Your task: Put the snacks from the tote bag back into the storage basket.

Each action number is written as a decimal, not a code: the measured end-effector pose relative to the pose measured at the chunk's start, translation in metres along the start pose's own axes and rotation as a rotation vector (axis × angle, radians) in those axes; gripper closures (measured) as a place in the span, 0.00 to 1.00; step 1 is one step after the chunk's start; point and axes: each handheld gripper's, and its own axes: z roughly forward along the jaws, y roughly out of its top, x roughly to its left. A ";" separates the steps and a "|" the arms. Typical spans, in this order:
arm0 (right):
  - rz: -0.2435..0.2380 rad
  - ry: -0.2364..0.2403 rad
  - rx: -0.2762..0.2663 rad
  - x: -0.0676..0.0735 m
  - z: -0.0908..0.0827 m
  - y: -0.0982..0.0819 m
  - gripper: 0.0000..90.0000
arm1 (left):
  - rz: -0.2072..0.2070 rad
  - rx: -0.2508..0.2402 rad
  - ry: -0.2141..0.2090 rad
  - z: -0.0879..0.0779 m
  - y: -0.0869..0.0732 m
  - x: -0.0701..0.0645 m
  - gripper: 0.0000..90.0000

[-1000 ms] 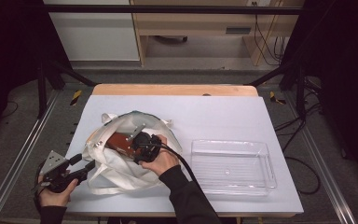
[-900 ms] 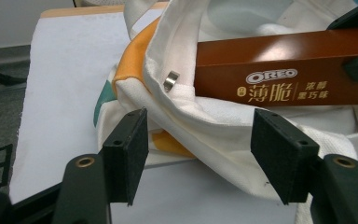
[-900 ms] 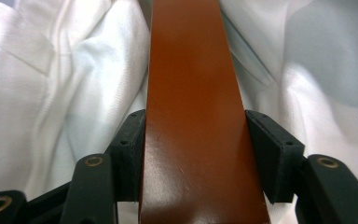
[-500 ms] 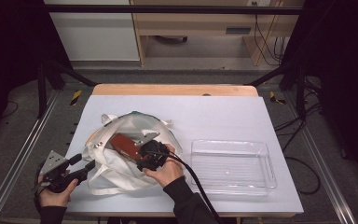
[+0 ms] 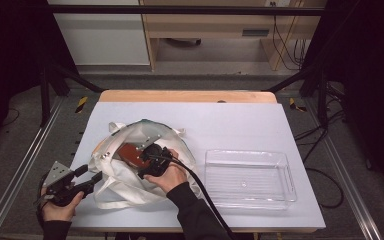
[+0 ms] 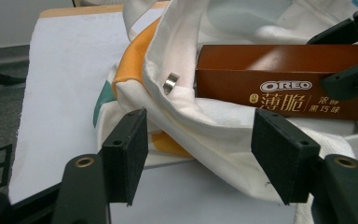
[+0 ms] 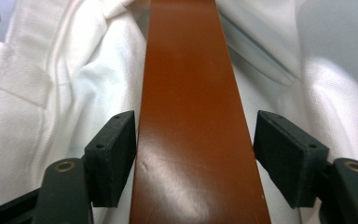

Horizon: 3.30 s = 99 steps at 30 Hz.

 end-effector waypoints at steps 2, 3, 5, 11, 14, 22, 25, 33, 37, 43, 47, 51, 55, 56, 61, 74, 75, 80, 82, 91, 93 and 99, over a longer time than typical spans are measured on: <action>0.006 0.009 0.019 -0.001 0.002 0.000 0.39 | 0.000 0.001 0.000 0.000 0.000 0.000 0.41; 0.008 0.008 0.029 0.000 0.004 0.000 0.41 | 0.000 0.002 0.001 0.000 0.000 0.000 0.41; 0.011 0.011 0.045 -0.001 0.006 -0.001 0.43 | 0.003 0.002 0.002 0.000 0.000 0.000 0.41; -0.010 0.010 0.067 0.001 0.007 0.001 0.48 | -0.001 0.001 0.002 0.000 0.000 0.000 0.41; -0.015 0.013 0.069 0.001 0.007 0.001 0.48 | -0.001 0.001 0.003 0.000 0.000 0.000 0.41; -0.036 0.016 0.074 0.000 -0.005 0.002 0.48 | -0.004 -0.002 0.010 -0.001 0.000 0.001 0.41; -0.034 0.026 0.053 0.000 -0.015 0.002 0.48 | -0.001 -0.002 0.010 -0.001 0.000 0.001 0.41; -0.048 0.060 0.013 0.005 -0.037 0.002 0.48 | -0.001 -0.007 0.013 -0.002 0.000 0.001 0.41; -0.065 0.059 -0.019 0.007 -0.055 0.002 0.48 | 0.003 -0.012 0.016 -0.002 0.001 0.000 0.41; -0.070 0.062 -0.045 0.005 -0.072 0.000 0.48 | 0.006 -0.020 0.020 -0.003 0.001 0.000 0.40; -0.072 0.058 -0.069 0.004 -0.085 -0.002 0.48 | 0.013 -0.025 0.025 -0.003 0.001 -0.001 0.38; -0.083 0.059 -0.098 0.004 -0.105 -0.003 0.48 | 0.014 -0.028 0.028 -0.003 0.002 -0.002 0.36; -0.092 0.060 -0.115 0.003 -0.119 -0.002 0.48 | 0.009 -0.031 0.030 -0.003 0.002 -0.001 0.35; -0.094 0.060 -0.119 0.003 -0.124 -0.002 0.48 | 0.009 -0.030 0.031 -0.003 0.002 -0.001 0.35; -0.085 0.051 -0.155 -0.006 -0.149 -0.004 0.48 | 0.009 -0.031 0.030 -0.003 0.003 -0.002 0.35; -0.052 0.033 -0.201 -0.042 -0.174 -0.016 0.48 | 0.009 -0.030 0.022 -0.003 0.002 -0.001 0.35; -0.052 0.033 -0.201 -0.042 -0.174 -0.016 0.48 | 0.009 -0.030 0.022 -0.003 0.002 -0.001 0.35; -0.049 0.004 -0.202 -0.056 -0.185 -0.026 0.48 | 0.009 -0.029 0.022 -0.003 0.002 -0.001 0.35; -0.042 -0.015 -0.197 -0.063 -0.190 -0.032 0.48 | 0.011 -0.025 0.023 -0.003 0.002 -0.001 0.35; -0.015 -0.038 -0.212 -0.088 -0.216 -0.064 0.48 | 0.011 -0.030 0.023 -0.003 0.003 -0.002 0.35; -0.013 -0.045 -0.212 -0.092 -0.220 -0.071 0.48 | 0.010 -0.030 0.024 -0.003 0.003 -0.002 0.35; 0.007 -0.060 -0.211 -0.105 -0.230 -0.097 0.48 | 0.012 -0.031 0.022 -0.003 0.003 -0.002 0.35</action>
